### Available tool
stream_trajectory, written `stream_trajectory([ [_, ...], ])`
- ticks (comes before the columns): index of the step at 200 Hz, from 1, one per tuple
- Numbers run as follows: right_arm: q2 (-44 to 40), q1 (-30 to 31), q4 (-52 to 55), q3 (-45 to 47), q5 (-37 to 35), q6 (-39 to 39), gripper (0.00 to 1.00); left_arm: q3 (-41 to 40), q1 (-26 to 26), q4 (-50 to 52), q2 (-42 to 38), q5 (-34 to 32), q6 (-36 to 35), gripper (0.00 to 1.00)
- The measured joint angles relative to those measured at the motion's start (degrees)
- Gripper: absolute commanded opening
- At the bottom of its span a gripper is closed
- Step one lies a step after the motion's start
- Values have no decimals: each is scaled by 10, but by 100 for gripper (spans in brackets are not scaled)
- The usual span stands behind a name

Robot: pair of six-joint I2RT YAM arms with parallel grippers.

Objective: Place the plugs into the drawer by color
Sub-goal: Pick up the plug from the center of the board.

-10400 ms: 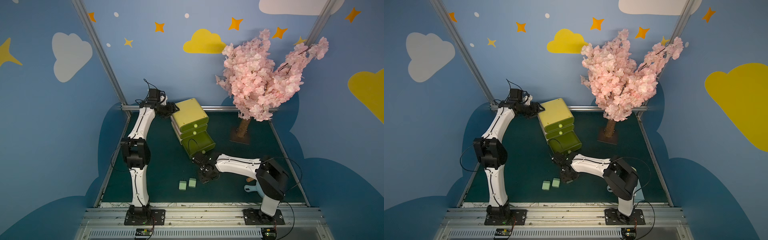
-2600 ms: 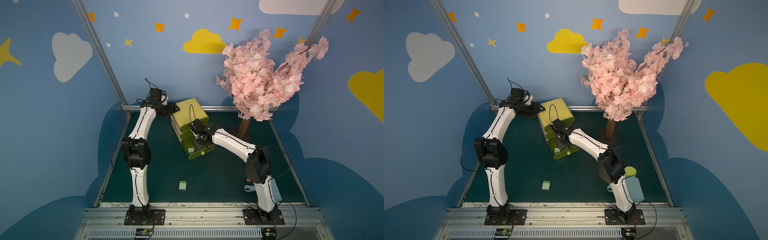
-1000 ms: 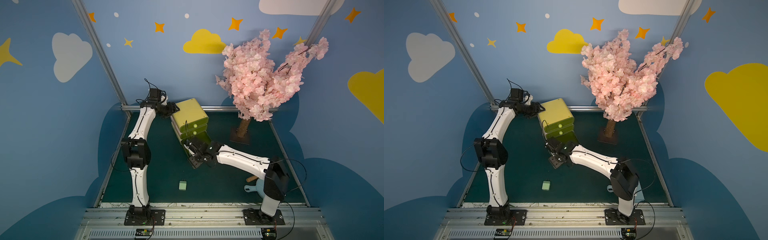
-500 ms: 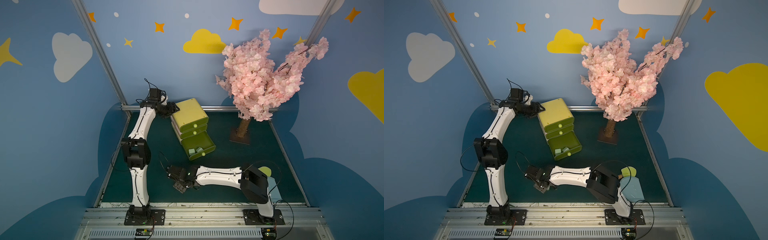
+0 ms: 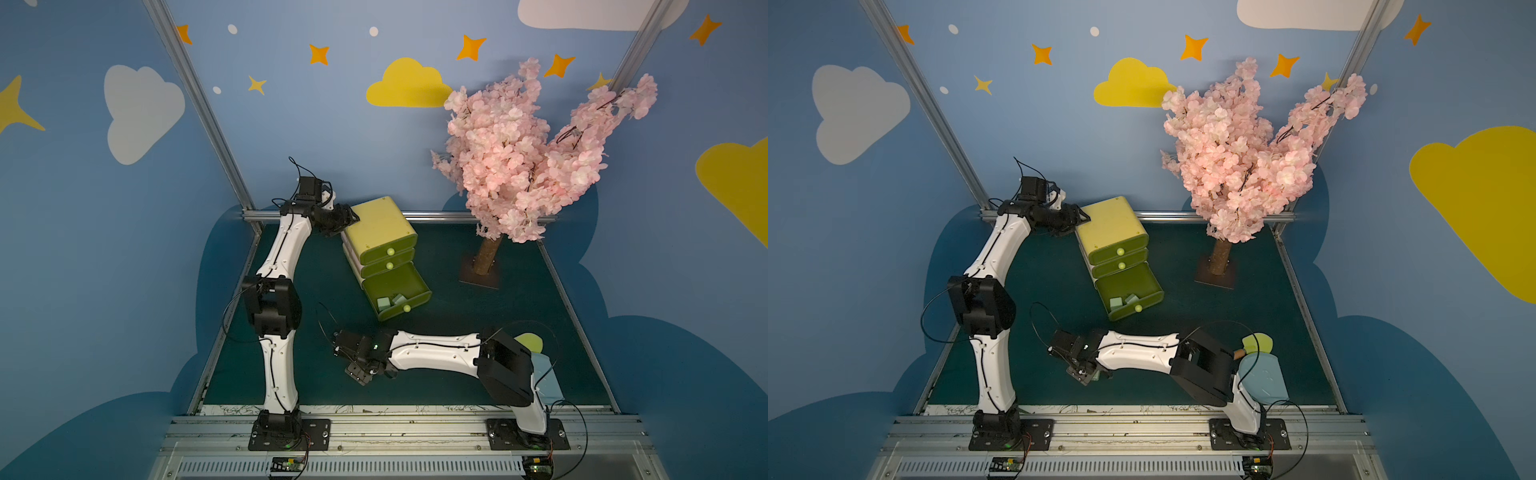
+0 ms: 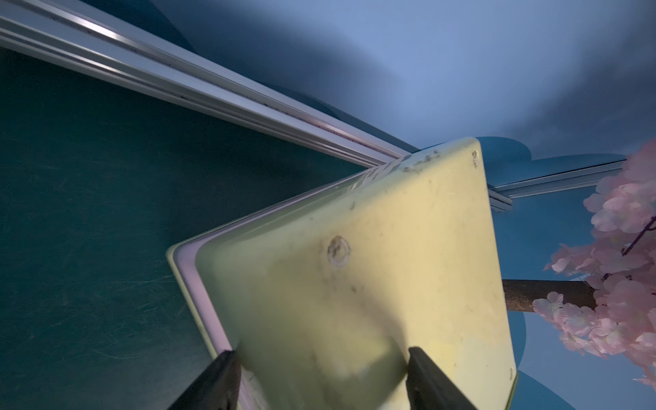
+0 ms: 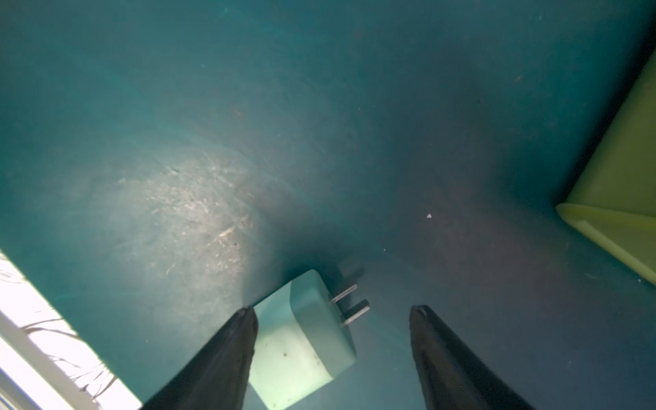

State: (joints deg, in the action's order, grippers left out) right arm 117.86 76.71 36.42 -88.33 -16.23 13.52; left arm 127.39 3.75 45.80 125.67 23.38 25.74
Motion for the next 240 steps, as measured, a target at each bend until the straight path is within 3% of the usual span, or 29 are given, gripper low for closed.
stream_trajectory([
  [97, -4, -7, 12, 48, 0, 34, 70, 0, 1, 0, 0, -1, 0, 74],
  [198, -4, -20, 11, 48, 24, 41, 46, 0, 1, 0, 0, -3, 0, 74],
  [240, -47, -41, 12, 70, 12, 34, 43, 0, 1, 0, 0, -3, 0, 74],
])
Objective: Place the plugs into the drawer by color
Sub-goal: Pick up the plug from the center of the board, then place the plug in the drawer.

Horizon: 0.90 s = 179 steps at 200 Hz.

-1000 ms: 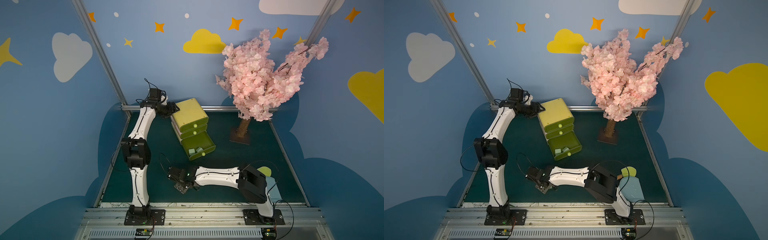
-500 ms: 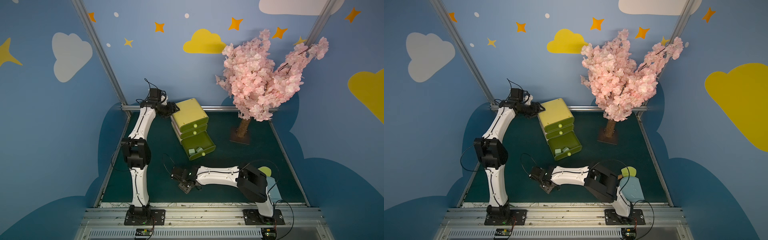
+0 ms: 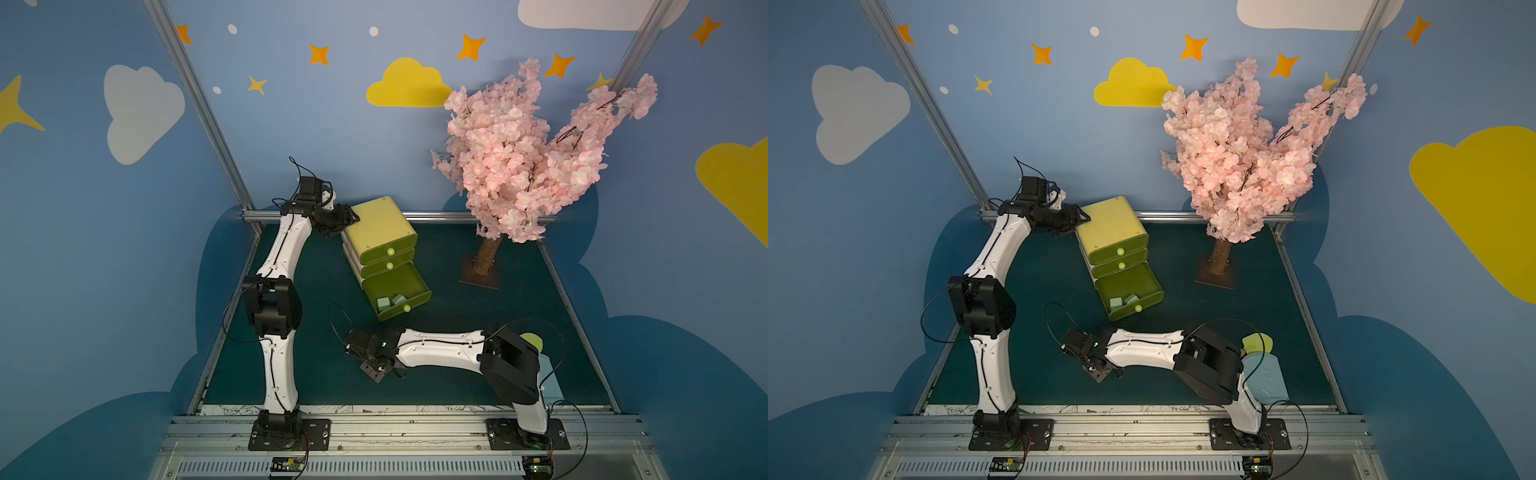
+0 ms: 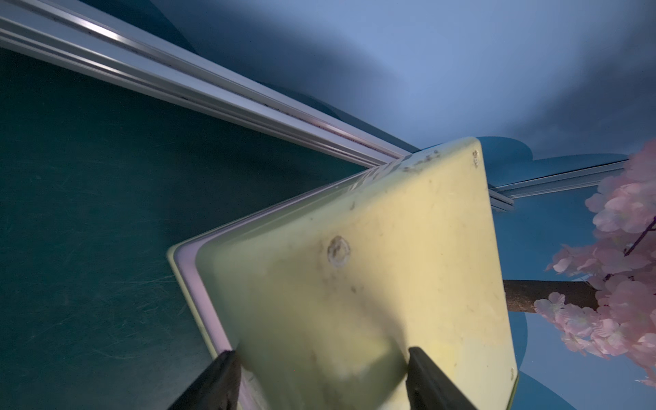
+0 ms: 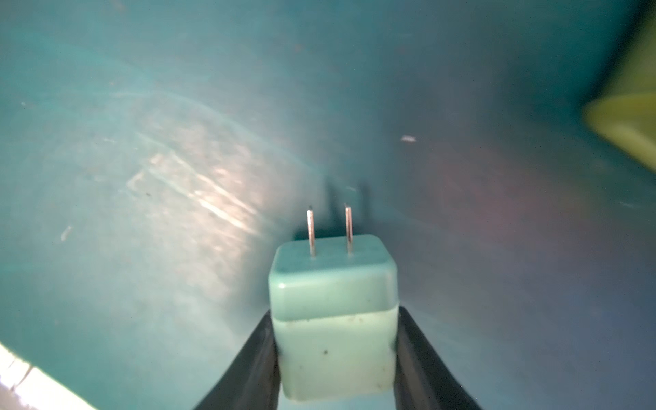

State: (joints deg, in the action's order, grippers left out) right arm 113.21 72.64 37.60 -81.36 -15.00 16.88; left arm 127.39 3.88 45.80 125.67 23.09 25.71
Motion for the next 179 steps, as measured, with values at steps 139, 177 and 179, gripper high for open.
stream_trajectory([
  [139, -12, -259, -112, -66, -7, -134, 40, 0, 0, 0, 0, -2, -2, 74],
  [177, 12, -268, -148, -66, -4, -138, 40, 0, 0, 0, 0, -2, -2, 74],
  [179, 13, -268, -150, -66, -4, -138, 40, 0, 0, -1, 0, -2, -2, 74],
])
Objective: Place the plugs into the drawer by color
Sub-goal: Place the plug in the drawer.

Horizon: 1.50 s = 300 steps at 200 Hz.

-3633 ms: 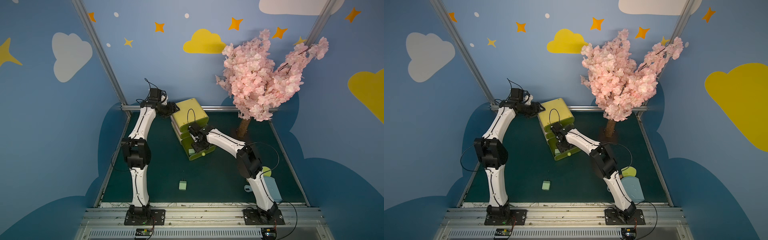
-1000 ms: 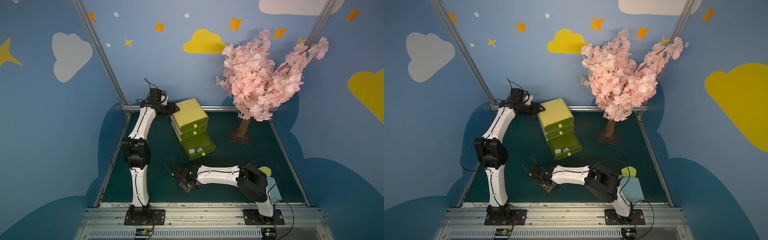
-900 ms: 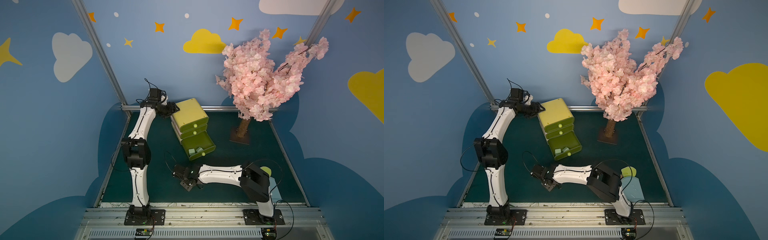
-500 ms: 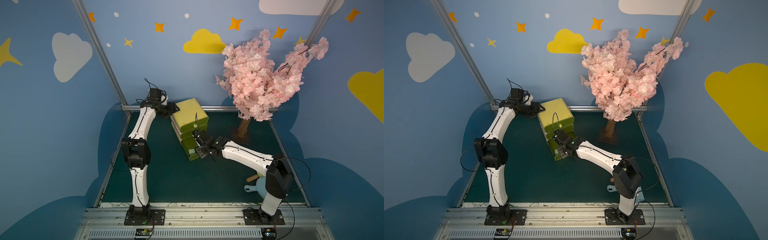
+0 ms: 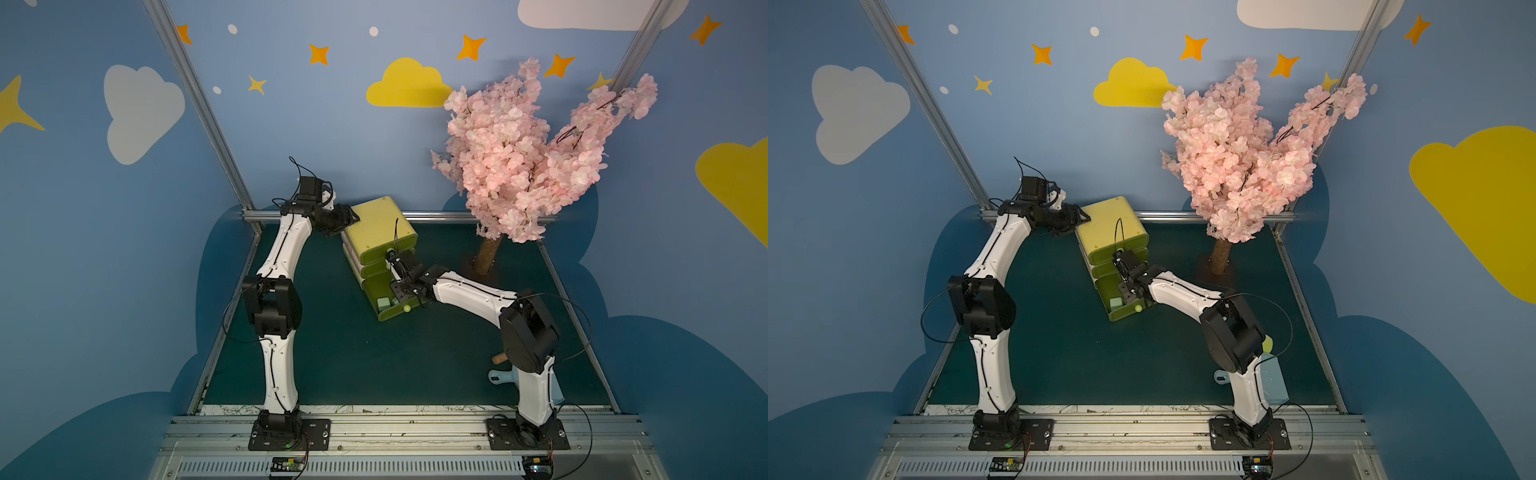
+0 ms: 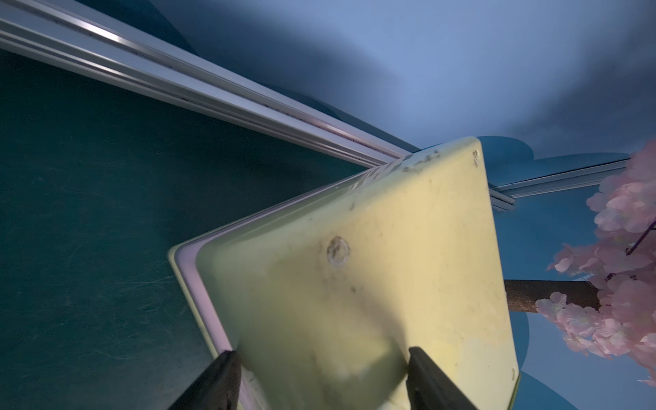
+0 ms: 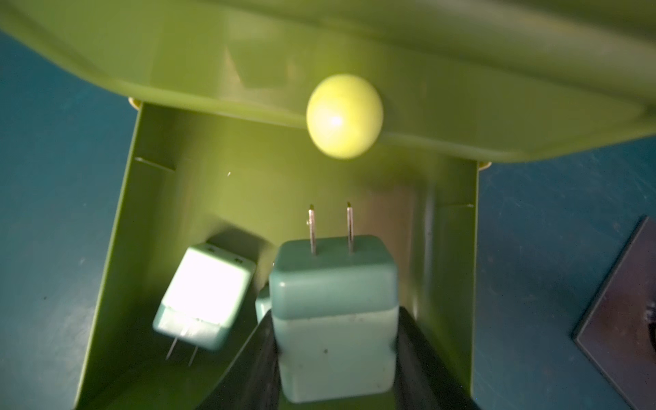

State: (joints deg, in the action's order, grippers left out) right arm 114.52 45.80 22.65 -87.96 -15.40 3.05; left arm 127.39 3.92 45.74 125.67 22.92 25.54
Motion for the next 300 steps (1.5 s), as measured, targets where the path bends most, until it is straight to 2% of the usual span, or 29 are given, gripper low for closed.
stream_trajectory([
  [188, 43, -34, -51, 12, 4, 15, 43, 0, -2, -7, 0, -2, 0, 75],
  [216, 57, -40, -64, 12, 4, 21, 48, 0, -2, -2, 0, 0, 0, 75],
  [266, 61, -43, -74, 12, 5, 24, 65, 0, -2, 0, 0, 2, 0, 75],
  [300, 32, -44, -56, 14, 5, 22, 66, 0, -2, 0, 0, 3, -1, 74],
])
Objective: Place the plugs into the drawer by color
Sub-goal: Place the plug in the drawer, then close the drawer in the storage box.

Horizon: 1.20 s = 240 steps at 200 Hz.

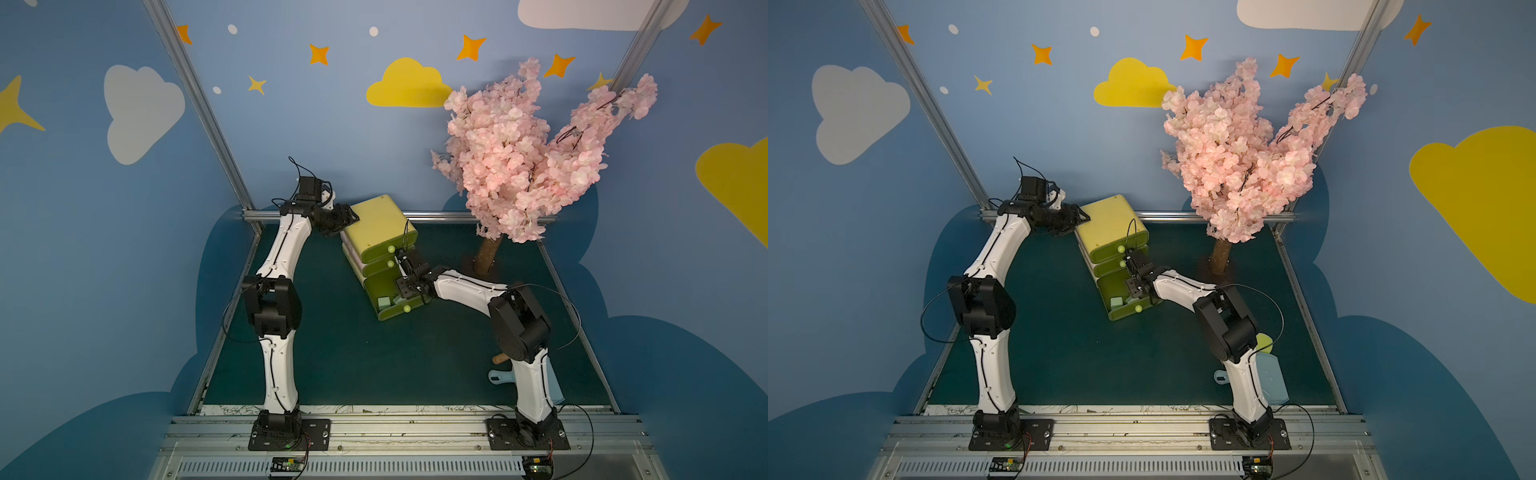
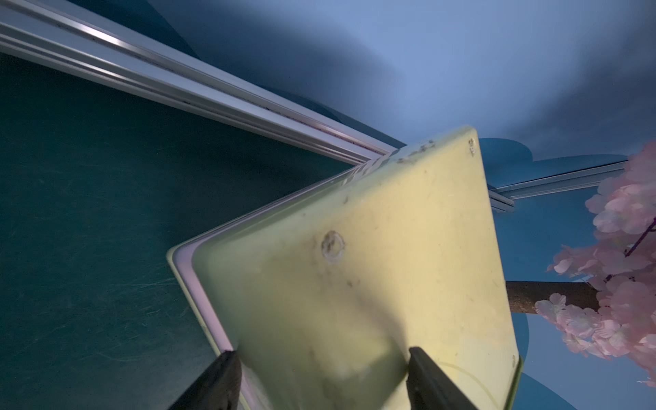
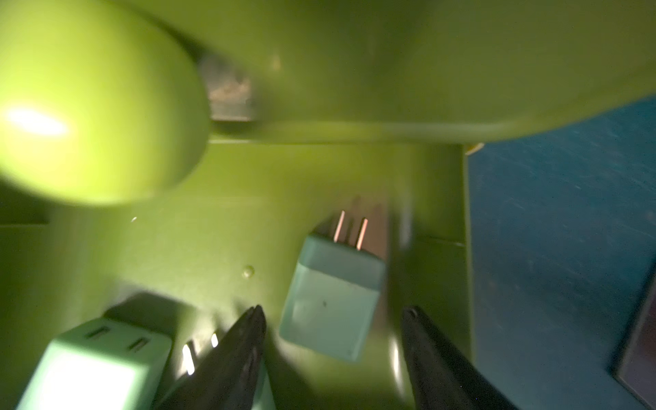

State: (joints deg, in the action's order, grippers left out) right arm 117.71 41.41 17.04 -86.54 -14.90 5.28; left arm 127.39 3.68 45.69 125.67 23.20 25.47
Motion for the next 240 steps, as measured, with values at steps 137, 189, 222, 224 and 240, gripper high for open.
stream_trajectory([
  [137, -169, 111, -206, 380, -18, 75, 14, 0, 5, 0, 0, -10, 0, 74],
  [189, -115, 100, -271, 347, -42, 87, 4, 0, 5, 0, 0, -11, 0, 74],
  [222, -79, 91, -280, 304, -44, 92, 2, 0, 6, 0, 0, -12, 0, 74],
  [224, -76, 90, -280, 302, -44, 93, 2, 0, 6, 0, 0, -12, 0, 74],
  [240, -59, 83, -280, 278, -41, 95, 1, 0, 6, 0, 0, -12, 0, 74],
])
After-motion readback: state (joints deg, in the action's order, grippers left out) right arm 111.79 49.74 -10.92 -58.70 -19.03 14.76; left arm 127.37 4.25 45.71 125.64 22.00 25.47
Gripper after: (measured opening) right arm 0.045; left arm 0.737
